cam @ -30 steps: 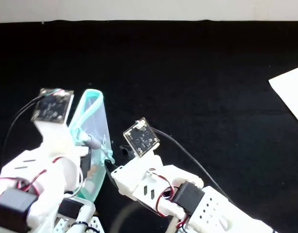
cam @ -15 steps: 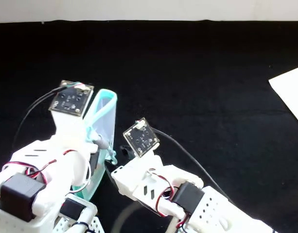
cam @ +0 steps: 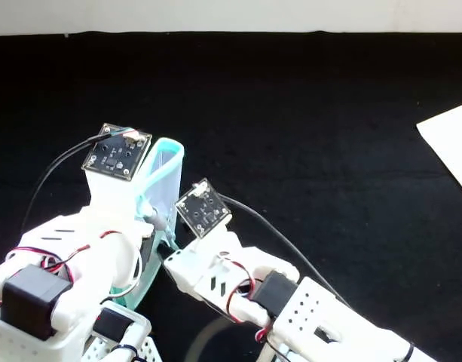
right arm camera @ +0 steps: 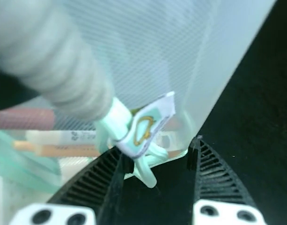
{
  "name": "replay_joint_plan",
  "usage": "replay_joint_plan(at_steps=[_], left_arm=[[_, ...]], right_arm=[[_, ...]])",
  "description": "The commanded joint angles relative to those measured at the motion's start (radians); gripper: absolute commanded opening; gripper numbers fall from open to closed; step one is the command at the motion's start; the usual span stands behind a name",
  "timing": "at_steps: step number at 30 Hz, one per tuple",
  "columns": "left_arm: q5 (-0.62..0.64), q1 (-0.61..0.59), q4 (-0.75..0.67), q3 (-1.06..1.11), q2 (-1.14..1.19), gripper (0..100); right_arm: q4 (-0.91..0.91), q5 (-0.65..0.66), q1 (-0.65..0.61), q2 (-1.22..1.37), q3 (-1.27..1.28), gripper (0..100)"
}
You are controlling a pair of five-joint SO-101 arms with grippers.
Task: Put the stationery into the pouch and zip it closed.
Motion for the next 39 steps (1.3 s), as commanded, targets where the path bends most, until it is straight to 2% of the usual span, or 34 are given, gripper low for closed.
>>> replay_joint_plan(at_steps=[1, 4, 12, 14, 16, 18, 23, 29, 33, 39], left_arm=[[-0.006, 0.018, 0.008, -0.031, 0.004, 1], [-0.006, 0.018, 0.008, -0.031, 0.004, 1], [-0.006, 0.018, 0.008, -0.031, 0.004, 1], [-0.006, 0.016, 0.008, -0.031, 0.004, 1], [-0.006, 0.015, 0.008, -0.031, 0.004, 1], [-0.006, 0.013, 0.008, -0.031, 0.004, 1], [-0.006, 0.013, 0.008, -0.031, 0.004, 1], [-0.006, 0.018, 0.008, -0.031, 0.004, 1], [-0.006, 0.019, 0.005, -0.031, 0.004, 1], [-0.006, 0.056, 0.008, -0.03, 0.004, 1]], right_arm=[[-0.024, 0.037, 0.053, 0.008, -0.005, 19.5], [-0.048, 0.091, 0.067, 0.01, -0.005, 19.5], [-0.125, 0.094, 0.065, 0.012, -0.005, 18.6], [-0.125, 0.095, 0.058, 0.012, -0.005, 12.2], [-0.127, 0.095, 0.048, 0.012, -0.005, 0.2], [-0.127, 0.089, 0.045, 0.012, -0.005, 2.5], [-0.127, 0.089, 0.064, 0.012, -0.012, 0.6], [-0.125, 0.089, 0.237, 0.008, -0.081, 0.6], [-0.119, 0.089, 0.355, 0.015, -0.246, 0.5], [-0.117, 0.094, 0.455, 0.124, -0.481, 0.5]])
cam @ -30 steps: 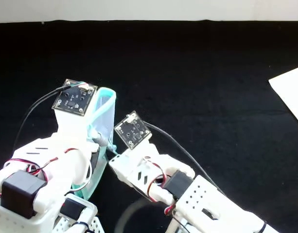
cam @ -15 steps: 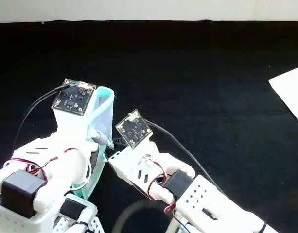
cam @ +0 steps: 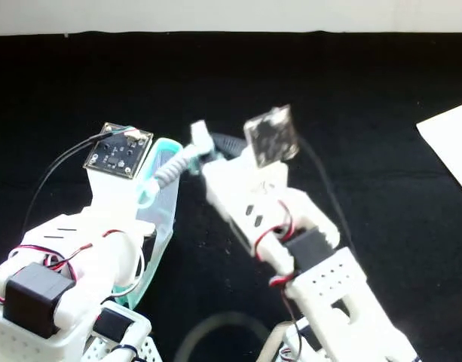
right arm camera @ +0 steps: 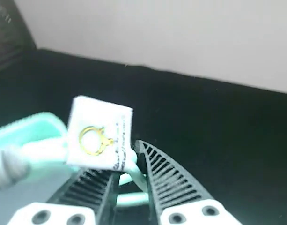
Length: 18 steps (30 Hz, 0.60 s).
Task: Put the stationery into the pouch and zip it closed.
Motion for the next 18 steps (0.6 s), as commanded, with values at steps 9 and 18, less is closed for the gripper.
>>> replay_joint_plan(at_steps=[9, 18], left_arm=[[-0.003, 0.09, 0.006, -0.038, -0.033, 1], [0.077, 0.035, -0.002, -0.036, -0.269, 1]], right_arm=[[0.15, 0.012, 0.194, 0.041, -0.272, 0.5], [0.151, 0.012, 0.303, 0.041, -0.179, 0.5]])
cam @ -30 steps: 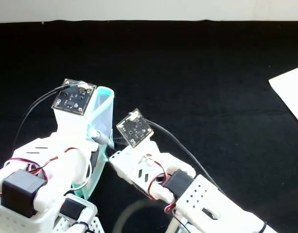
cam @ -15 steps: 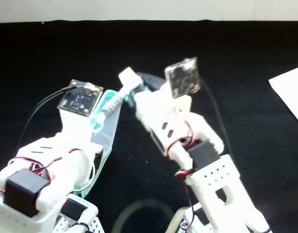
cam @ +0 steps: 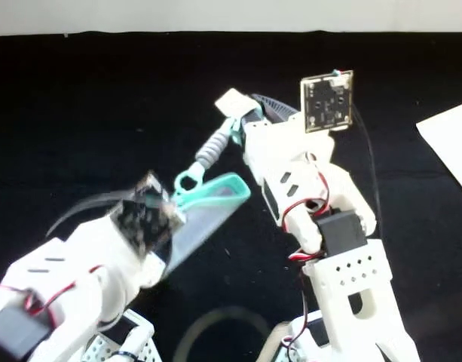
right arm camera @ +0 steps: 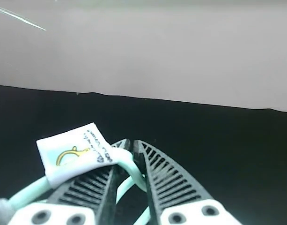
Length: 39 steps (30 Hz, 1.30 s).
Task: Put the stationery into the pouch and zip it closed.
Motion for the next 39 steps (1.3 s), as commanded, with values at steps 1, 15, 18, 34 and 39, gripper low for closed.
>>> replay_joint_plan(at_steps=[1, 15, 18, 34, 39], left_arm=[[0.041, -0.061, -0.002, -0.038, -0.076, 1], [0.094, -0.217, -0.003, -0.041, -0.208, 1], [0.095, -0.217, -0.003, -0.041, -0.213, 1], [0.11, -0.217, 0.006, -0.111, -0.214, 1], [0.11, -0.217, 0.006, -0.111, -0.214, 1]], right_arm=[[0.004, 0.008, 0.073, -0.004, 0.035, 0.5], [0.004, 0.008, 0.246, -0.004, 0.231, 0.5], [0.002, 0.008, 0.268, -0.004, 0.252, 0.5], [-0.162, 0.009, 0.41, 0.007, 0.401, 0.5], [-0.297, 0.009, 0.501, 0.012, 0.433, 0.5]])
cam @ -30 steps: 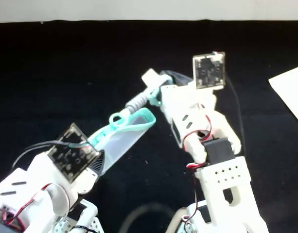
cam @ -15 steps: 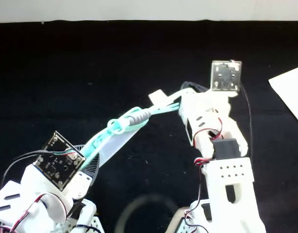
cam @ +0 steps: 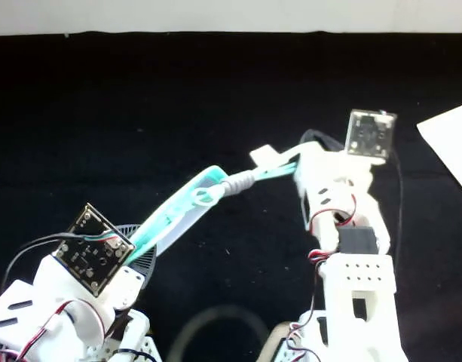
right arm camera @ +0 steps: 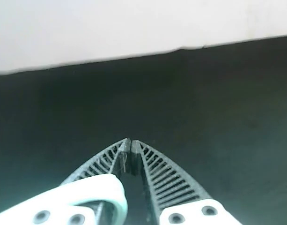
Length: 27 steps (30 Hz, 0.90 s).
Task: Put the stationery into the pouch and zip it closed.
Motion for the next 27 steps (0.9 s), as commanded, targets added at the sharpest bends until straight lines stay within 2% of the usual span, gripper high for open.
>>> replay_joint_plan(at_steps=[1, 5, 13, 17, 24, 27], left_arm=[[0.014, -0.015, 0.0, -0.101, -0.028, 1], [0.014, -0.012, 0.0, -0.101, -0.028, 1], [0.014, -0.01, 0.0, -0.101, -0.028, 1], [0.014, -0.015, 0.0, -0.101, -0.025, 1], [0.014, -0.016, -0.002, -0.094, -0.024, 1], [0.012, -0.016, -0.006, -0.09, -0.019, 1]], right_arm=[[-0.114, 0.011, 0.136, 0.03, 0.016, 0.5], [-0.26, 0.074, 0.243, 0.165, 0.027, 0.5], [-0.507, 0.08, 0.392, 0.644, -0.058, 0.5], [-0.513, 0.077, 0.403, 0.766, -0.147, 0.5], [-0.498, 0.08, 0.348, 0.766, -0.159, 0.5], [-0.28, 0.084, 0.251, 0.713, -0.166, 1.5]])
